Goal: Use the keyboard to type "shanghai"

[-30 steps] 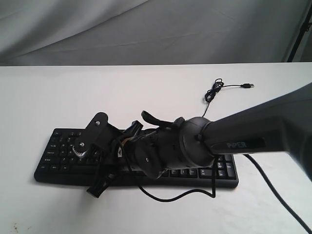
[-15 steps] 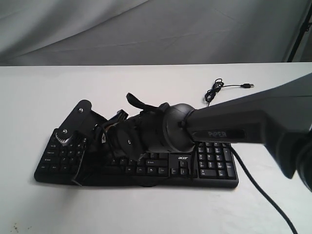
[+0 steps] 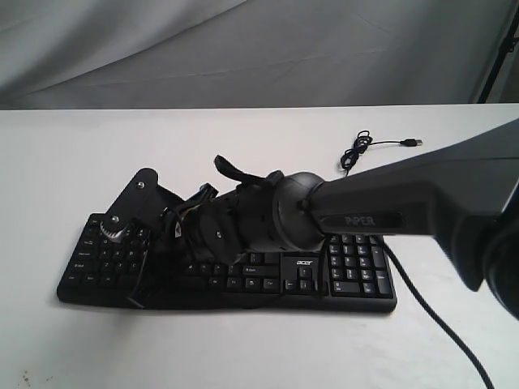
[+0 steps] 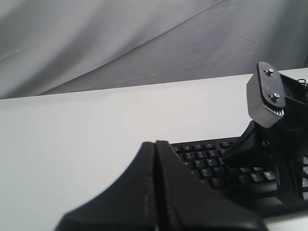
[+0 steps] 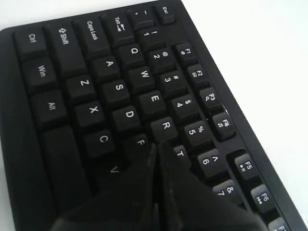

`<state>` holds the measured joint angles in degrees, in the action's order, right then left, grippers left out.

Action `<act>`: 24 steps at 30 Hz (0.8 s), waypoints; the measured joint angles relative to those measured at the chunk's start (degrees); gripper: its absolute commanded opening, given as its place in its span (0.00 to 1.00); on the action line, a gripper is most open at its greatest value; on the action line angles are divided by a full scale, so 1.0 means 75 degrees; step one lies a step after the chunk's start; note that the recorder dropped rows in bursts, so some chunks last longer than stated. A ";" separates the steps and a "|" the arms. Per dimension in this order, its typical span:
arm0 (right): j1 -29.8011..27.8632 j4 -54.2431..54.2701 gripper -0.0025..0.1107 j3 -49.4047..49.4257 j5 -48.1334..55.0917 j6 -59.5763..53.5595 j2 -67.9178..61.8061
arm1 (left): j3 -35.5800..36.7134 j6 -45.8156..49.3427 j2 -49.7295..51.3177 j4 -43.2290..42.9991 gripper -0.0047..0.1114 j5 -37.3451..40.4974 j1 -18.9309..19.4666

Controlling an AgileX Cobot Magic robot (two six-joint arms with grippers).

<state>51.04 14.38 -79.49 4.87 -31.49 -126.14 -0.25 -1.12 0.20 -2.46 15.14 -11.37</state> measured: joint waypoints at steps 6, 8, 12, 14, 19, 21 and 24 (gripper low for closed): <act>0.0000 0.0000 0.02 -0.0014 -0.0152 0.0000 -0.0166 | 0.0000 0.0000 0.0000 0.0000 0.04 0.0000 0.0000; 0.0000 0.0000 0.02 -0.0026 -0.0152 0.0000 -0.0166 | 0.0000 0.0000 0.0000 0.0000 0.04 0.0000 0.0000; 0.0000 0.0000 0.02 -0.0026 -0.0152 0.0000 -0.0166 | 0.0000 0.0000 0.0000 0.0000 0.04 0.0000 0.0000; 0.0000 0.0000 0.02 -0.0026 -0.0152 0.0000 -0.0166 | 0.0000 0.0000 0.0000 0.0000 0.04 0.0000 0.0000; 0.0000 -0.0204 0.02 -0.0026 0.0119 -0.0006 0.0110 | 0.0000 0.0000 0.0000 0.0000 0.04 0.0000 0.0000; -0.0012 -0.0322 0.02 -0.0026 0.0370 -0.0006 0.0316 | 0.0000 0.0000 0.0000 0.0000 0.04 0.0000 0.0000; -0.0062 -0.0414 0.02 0.0053 0.0467 -0.0006 0.0362 | 0.0000 0.0000 0.0000 0.0000 0.04 0.0000 0.0000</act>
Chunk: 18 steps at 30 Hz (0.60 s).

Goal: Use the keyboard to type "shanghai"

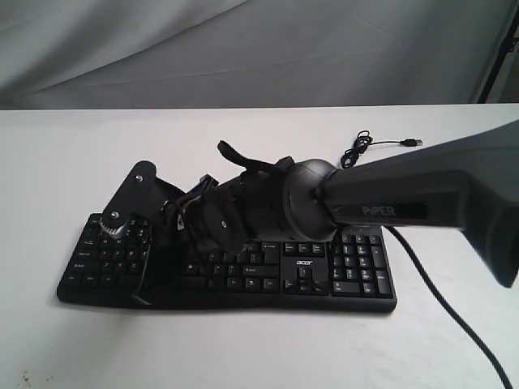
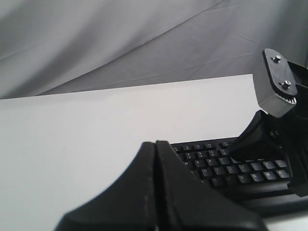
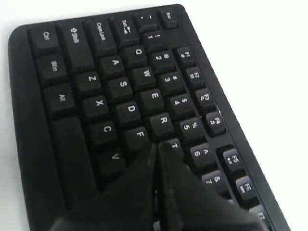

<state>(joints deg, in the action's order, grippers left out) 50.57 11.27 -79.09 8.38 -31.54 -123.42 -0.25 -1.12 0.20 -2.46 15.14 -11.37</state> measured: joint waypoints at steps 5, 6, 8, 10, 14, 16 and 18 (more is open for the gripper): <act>-0.0117 -0.0031 0.02 0.0501 -0.0322 0.0000 0.0031 | 0.0000 0.0000 0.0000 0.0000 0.04 0.0000 0.0000; -0.0098 -0.0031 0.02 0.0518 -0.0449 0.0000 0.0031 | 0.0000 0.0000 0.0000 0.0000 0.04 0.0000 0.0000; -0.0053 -0.0031 0.02 0.0518 -0.0606 0.0000 0.0048 | 0.0000 0.0000 0.0000 0.0000 0.04 0.0000 0.0000; -0.0033 -0.0031 0.02 0.0522 -0.0704 0.0000 0.0048 | 0.0000 0.0000 0.0000 0.0000 0.04 0.0000 0.0000; 0.0011 -0.0031 0.02 0.0522 -0.0733 0.0000 0.0048 | 0.0000 0.0000 0.0000 0.0000 0.04 0.0000 0.0000; 0.0011 -0.0031 0.02 0.0522 -0.0733 0.0000 0.0048 | 0.0000 0.0000 0.0000 0.0000 0.04 0.0000 0.0000; 0.0011 -0.0031 0.02 0.0522 -0.0767 0.0000 0.0048 | 0.0000 0.0000 0.0000 0.0000 0.04 0.0000 0.0000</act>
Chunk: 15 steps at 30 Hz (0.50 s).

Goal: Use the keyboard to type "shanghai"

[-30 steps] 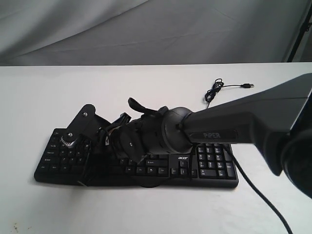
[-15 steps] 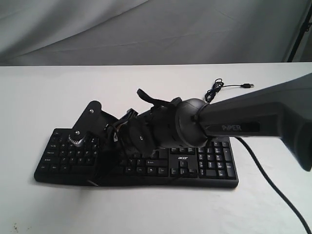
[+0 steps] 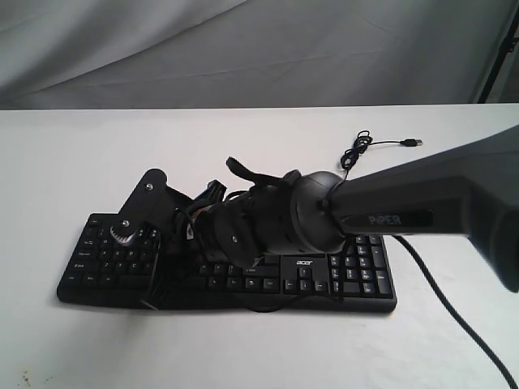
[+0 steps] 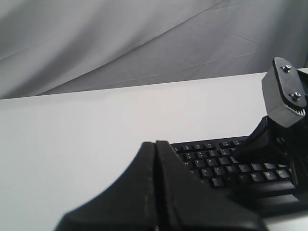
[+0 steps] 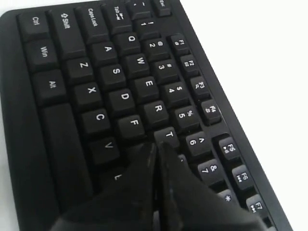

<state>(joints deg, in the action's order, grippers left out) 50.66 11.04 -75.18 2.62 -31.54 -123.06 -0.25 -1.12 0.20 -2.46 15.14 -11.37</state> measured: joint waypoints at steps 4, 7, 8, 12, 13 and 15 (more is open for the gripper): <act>0.0000 0.0000 0.02 0.0000 -0.0089 0.0000 0.0000 | 0.0000 0.0000 0.0000 0.0000 0.04 0.0000 0.0000; 0.0000 0.0000 0.02 0.0000 -0.0144 0.0000 0.0000 | 0.0000 0.0000 0.0000 0.0000 0.04 0.0000 0.0000; 0.0000 0.0013 0.02 0.0000 -0.0160 0.0000 0.0000 | 0.0000 0.0000 0.0000 0.0000 0.04 0.0000 0.0000; -0.0045 0.0029 0.02 0.0000 -0.0163 0.0000 0.0000 | 0.0000 0.0000 0.0000 0.0000 0.04 0.0000 0.0000; -0.0045 0.0056 0.02 0.0000 -0.0163 0.0000 0.0000 | 0.0000 0.0000 0.0000 0.0000 0.04 0.0000 0.0000; -0.0058 0.0059 0.02 0.0000 -0.0163 0.0000 0.0000 | 0.0000 0.0000 0.0000 0.0000 0.04 0.0000 0.0000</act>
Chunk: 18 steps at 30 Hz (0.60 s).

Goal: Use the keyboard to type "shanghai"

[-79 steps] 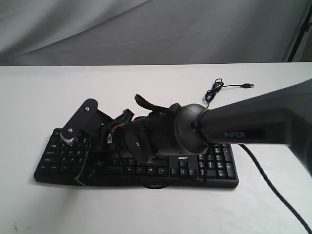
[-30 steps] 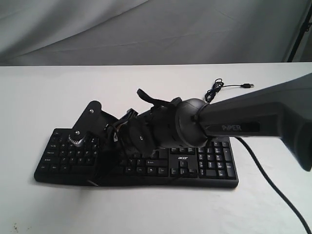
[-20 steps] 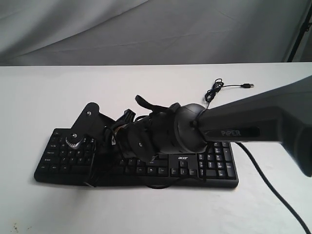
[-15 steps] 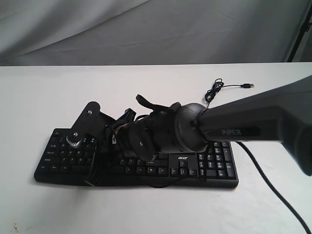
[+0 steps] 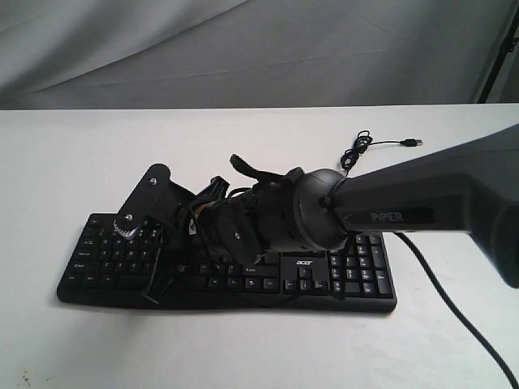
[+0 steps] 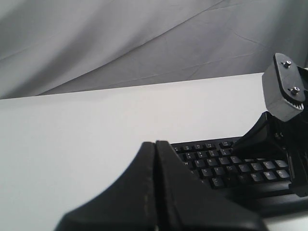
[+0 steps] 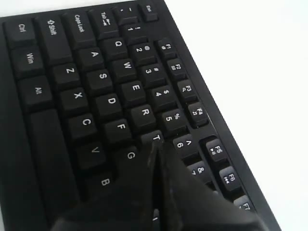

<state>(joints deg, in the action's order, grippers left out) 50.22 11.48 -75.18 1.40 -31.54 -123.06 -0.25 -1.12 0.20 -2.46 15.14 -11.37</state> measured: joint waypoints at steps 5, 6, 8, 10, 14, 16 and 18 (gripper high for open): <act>-0.0005 0.0032 0.02 0.0000 0.0000 0.0000 0.0000 | 0.0000 0.0000 0.0000 0.0000 0.04 0.0000 0.0000; -0.0005 0.0032 0.02 0.0000 0.0000 0.0000 0.0000 | 0.0000 0.0000 0.0000 0.0000 0.04 0.0000 0.0000; -0.0005 0.0032 0.02 0.0000 0.0029 0.0000 0.0000 | 0.0000 0.0000 0.0000 0.0000 0.04 0.0000 0.0000; -0.0005 0.0047 0.02 0.0000 0.0029 0.0000 -0.0028 | 0.0000 0.0000 0.0000 0.0000 0.04 0.0000 0.0000; -0.0005 0.0047 0.02 0.0000 0.0029 0.0000 -0.0167 | 0.0000 0.0000 0.0000 0.0000 0.04 0.0000 0.0000; -0.0005 0.0047 0.02 0.0000 0.0044 0.0000 -0.0194 | 0.0000 0.0000 0.0000 0.0000 0.04 0.0000 0.0000; -0.0005 0.0047 0.02 0.0000 0.0044 0.0000 -0.0194 | 0.0000 0.0000 0.0000 0.0000 0.04 0.0000 0.0000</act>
<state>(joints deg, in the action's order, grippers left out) 50.18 11.83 -75.18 1.73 -31.54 -124.52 -0.25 -1.12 0.20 -2.46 15.14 -11.37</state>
